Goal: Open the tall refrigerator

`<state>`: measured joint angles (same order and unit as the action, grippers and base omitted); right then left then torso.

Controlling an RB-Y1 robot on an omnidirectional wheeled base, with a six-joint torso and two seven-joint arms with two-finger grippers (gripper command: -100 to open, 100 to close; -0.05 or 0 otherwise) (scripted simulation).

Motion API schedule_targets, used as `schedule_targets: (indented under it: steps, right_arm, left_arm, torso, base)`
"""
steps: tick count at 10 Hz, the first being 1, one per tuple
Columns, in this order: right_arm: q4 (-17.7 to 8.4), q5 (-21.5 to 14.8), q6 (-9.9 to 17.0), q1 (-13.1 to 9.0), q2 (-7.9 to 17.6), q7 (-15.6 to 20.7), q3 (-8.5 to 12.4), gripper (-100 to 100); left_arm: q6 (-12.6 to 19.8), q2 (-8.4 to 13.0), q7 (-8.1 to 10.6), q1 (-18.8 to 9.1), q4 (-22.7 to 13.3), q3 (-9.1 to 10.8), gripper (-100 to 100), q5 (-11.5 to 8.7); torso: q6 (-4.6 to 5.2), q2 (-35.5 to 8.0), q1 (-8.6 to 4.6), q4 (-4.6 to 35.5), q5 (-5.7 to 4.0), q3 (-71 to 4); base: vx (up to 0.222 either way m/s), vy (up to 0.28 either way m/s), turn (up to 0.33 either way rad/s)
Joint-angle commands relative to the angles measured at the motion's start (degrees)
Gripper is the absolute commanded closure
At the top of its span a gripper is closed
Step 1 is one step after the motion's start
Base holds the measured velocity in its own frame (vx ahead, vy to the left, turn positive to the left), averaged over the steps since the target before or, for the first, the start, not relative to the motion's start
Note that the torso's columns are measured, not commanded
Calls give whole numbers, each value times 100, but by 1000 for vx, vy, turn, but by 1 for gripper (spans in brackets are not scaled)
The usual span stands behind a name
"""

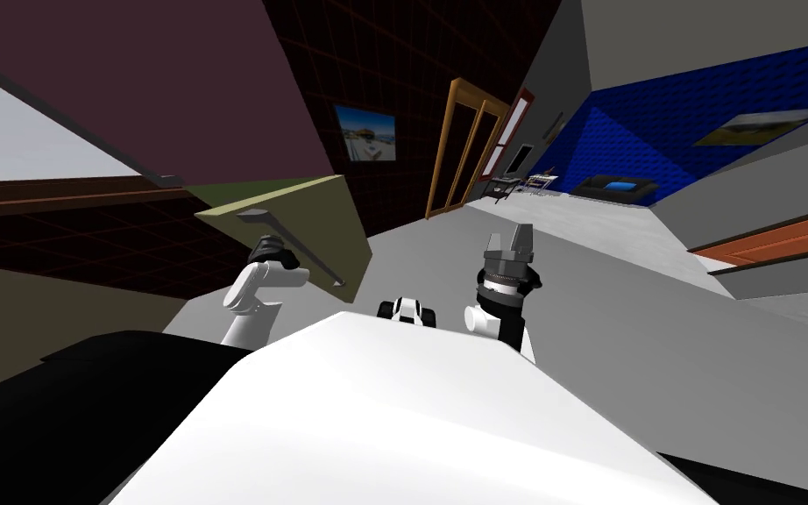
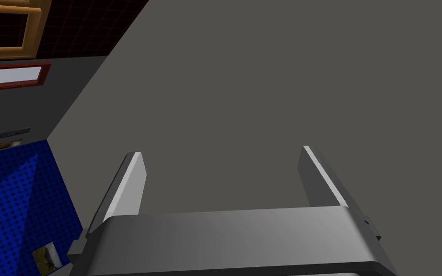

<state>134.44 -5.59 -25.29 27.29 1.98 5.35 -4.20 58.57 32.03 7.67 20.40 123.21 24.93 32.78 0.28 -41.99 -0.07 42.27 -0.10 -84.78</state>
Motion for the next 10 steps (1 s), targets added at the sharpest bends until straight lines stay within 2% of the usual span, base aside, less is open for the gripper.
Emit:
schedule_targets:
  steps: [1, 3, 4, 5, 6, 7, 9, 10]
  right_arm:
    - [0, 0, 0, 0, 0, 0, 0, 0]
    - [0, 0, 0, 0, 0, 0, 0, 0]
    - [0, 0, 0, 0, 0, 0, 0, 0]
    - [0, 0, 0, 0, 0, 0, 0, 0]
    - [0, 0, 0, 0, 0, 0, 0, 0]
    - [1, 0, 0, 0, 0, 0, 0, 0]
    - [0, 0, 0, -2, 2, 0, 1, 0]
    - [-1, 0, 1, -2, 2, 0, 2, 0]
  left_arm:
    - [182, -66, 34, 15, 82, 59, 100, 137]
    - [420, -142, 66, 50, 133, 153, 100, 300]
    - [420, -142, 66, 50, 133, 153, 100, 300]
    - [539, -180, 83, 67, 159, 200, 100, 381]
    - [238, 107, 107, 110, -186, 262, -100, 48]
    - [136, 227, 107, 110, -329, 262, -100, -51]
    - [-172, 252, 107, 110, -701, 262, -100, -51]
    - [-200, 252, 107, 110, -820, 262, -100, -51]
  torso:
    - [-5, 0, -14, -3, -1, 1]
    - [14, 17, 1, 0, -9, -12]
    - [20, 22, 0, -3, -7, -17]
    - [29, 17, 10, -2, -10, -17]
    - [32, 32, 0, -2, -14, -24]
    - [16, 21, 8, -7, -4, -18]
    - [22, 14, 83, -10, 23, -12]
    - [21, 29, 109, -18, 39, -19]
  base:
    - [141, -216, 41]
    - [175, -227, 36]
    - [132, -210, 26]
    - [163, -231, 19]
    - [139, -236, 97]
    - [69, -150, 99]
    - [0, -11, -25]
    - [-24, 37, -1]
